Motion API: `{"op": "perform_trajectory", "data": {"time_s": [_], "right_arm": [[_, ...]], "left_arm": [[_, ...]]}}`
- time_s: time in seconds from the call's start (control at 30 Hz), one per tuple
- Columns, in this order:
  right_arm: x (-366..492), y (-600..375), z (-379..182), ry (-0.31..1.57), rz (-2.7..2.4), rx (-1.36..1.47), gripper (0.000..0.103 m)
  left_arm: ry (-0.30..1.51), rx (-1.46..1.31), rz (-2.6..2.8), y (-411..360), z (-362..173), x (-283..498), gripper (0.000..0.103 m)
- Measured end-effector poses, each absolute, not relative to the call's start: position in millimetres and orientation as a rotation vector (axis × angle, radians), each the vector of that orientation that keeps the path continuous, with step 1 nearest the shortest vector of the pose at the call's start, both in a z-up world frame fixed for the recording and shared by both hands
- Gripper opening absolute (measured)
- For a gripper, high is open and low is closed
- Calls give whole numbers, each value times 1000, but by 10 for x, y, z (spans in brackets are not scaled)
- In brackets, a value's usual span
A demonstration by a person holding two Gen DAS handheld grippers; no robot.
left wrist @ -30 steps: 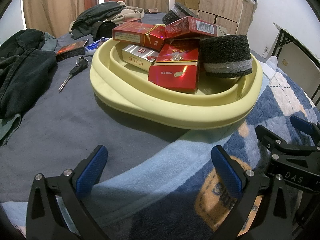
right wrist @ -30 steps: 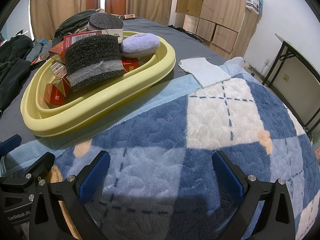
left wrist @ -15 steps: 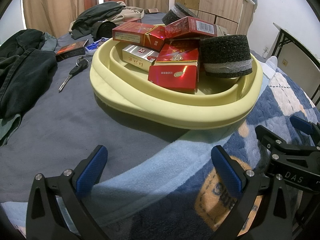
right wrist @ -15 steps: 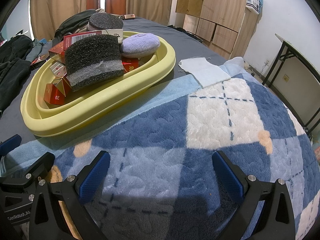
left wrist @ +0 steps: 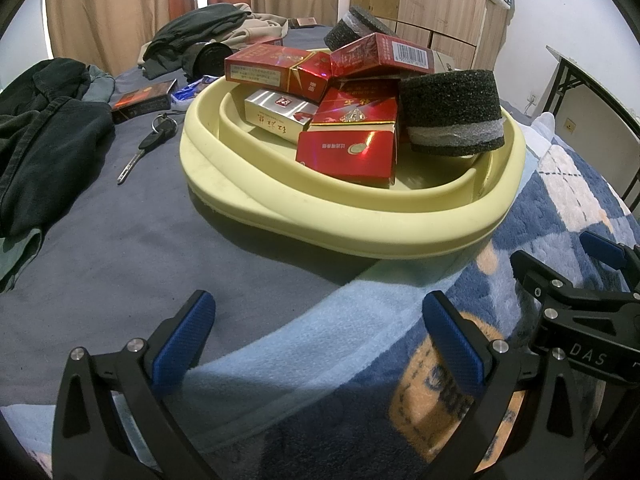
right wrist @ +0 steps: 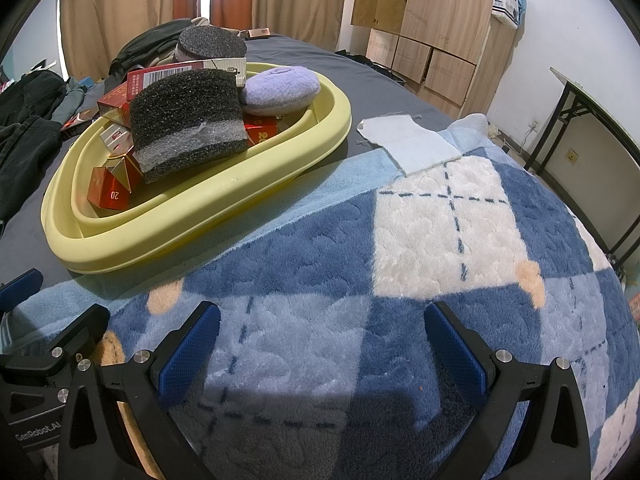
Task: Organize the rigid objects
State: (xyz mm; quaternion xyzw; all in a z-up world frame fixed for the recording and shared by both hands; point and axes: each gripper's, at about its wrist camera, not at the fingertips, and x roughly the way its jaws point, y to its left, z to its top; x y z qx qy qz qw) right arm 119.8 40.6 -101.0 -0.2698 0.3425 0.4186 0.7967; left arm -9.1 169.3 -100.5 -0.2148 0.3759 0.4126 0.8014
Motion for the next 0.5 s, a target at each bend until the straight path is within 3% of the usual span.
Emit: {"op": "perform_trajectory", "data": {"time_s": [0.5], "right_arm": [[1197, 405, -1010, 736, 899, -580, 103]], "left_arm": [[806, -461, 884, 1694, -1006, -96, 103]]}}
